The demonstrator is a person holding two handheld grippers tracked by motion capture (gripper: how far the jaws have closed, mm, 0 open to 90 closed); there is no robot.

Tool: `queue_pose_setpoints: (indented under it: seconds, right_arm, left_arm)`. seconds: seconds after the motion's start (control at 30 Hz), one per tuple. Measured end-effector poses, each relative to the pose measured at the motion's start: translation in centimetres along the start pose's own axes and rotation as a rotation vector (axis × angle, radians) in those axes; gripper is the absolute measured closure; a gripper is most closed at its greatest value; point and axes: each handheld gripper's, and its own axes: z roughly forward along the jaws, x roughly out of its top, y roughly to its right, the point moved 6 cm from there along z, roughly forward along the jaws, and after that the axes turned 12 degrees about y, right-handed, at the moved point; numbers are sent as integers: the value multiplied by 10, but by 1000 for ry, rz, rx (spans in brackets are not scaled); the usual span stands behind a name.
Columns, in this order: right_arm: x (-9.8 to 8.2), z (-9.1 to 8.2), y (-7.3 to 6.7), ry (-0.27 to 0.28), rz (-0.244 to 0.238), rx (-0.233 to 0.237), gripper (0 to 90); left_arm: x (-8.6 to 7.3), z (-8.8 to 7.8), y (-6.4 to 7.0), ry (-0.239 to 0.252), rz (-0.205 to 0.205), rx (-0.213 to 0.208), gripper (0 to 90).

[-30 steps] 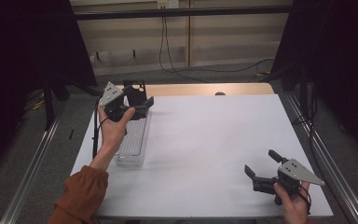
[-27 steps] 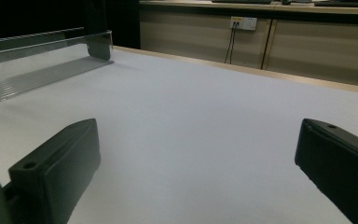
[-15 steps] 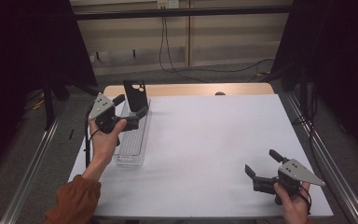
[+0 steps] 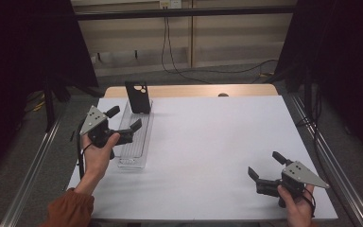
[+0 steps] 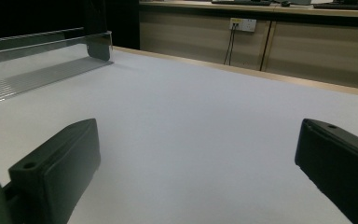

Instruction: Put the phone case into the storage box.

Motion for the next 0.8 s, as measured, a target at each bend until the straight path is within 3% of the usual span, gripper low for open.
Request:
queue_pose_setpoints:
  seconds: [0.33, 0.53, 0.8]
  right_arm:
    - [0, 0, 0, 0, 1, -5, 0]
    - [0, 0, 0, 2, -1, -5, 0]
    - [1, -1, 1, 3, -5, -5, 0]
  left_arm:
    - [-13, -24, -4, -1, -23, 22, 33]
    - [-21, -37, 1, 16, -28, 45, 32]
    - [-34, -48, 9, -14, -31, 33, 31]
